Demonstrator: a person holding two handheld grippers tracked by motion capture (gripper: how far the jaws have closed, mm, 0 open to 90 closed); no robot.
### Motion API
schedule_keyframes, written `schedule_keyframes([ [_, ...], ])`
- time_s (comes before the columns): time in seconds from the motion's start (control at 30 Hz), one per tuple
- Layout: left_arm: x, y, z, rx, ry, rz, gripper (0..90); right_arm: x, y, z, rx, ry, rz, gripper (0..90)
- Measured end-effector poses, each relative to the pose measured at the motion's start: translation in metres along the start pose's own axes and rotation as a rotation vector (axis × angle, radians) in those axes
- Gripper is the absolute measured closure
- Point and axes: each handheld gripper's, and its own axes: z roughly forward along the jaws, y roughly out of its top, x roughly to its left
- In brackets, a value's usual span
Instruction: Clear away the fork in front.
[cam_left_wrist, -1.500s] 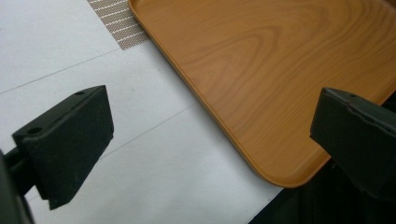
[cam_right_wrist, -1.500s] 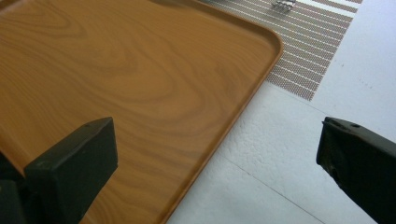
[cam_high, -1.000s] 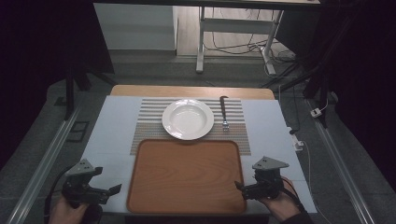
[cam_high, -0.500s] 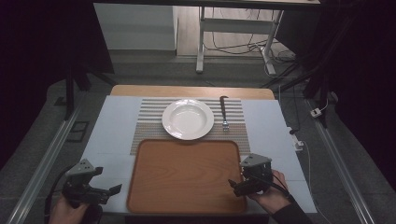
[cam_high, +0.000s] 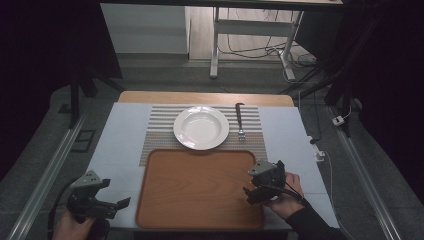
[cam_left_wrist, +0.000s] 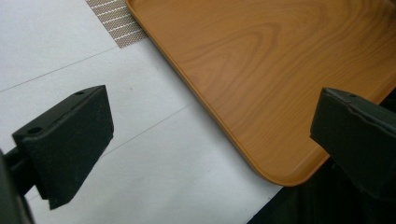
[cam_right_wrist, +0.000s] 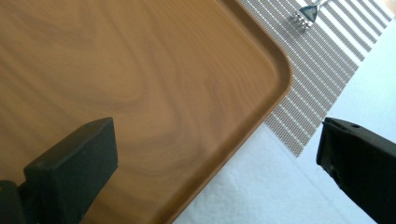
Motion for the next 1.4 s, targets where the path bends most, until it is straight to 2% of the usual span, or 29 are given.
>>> schedule_keyframes([
  [0.27,0.0,0.0,0.0,0.0,-0.001,-0.002,0.0,-0.007,0.01,0.013,0.045,-0.065,-0.101,0.0],
  [0.43,0.0,0.0,0.0,0.001,-0.001,-0.003,0.0,-0.012,0.014,0.018,0.051,-0.09,-0.132,0.0],
  [0.47,0.0,0.0,0.0,0.001,0.0,-0.002,0.0,-0.015,0.016,0.021,0.057,-0.108,-0.152,0.0],
  [0.73,0.001,0.0,0.0,0.001,-0.001,-0.004,0.0,-0.022,0.026,0.033,0.081,-0.143,-0.214,0.7],
  [0.87,0.001,0.0,0.0,0.001,-0.002,-0.005,0.0,-0.026,0.034,0.044,0.097,-0.167,-0.261,1.2],
  [1.07,0.001,0.0,0.0,0.002,-0.005,-0.004,0.0,-0.033,0.044,0.055,0.115,-0.189,-0.301,2.7],
  [1.17,0.001,0.0,0.0,0.002,-0.006,-0.003,0.0,-0.035,0.047,0.059,0.119,-0.193,-0.299,3.6],
  [1.2,0.001,0.0,0.0,0.002,-0.007,-0.004,0.0,-0.038,0.05,0.062,0.124,-0.195,-0.314,4.7],
  [1.4,0.001,0.0,0.001,0.009,-0.011,0.002,0.0,-0.045,0.057,0.068,0.129,-0.201,-0.33,6.5],
])
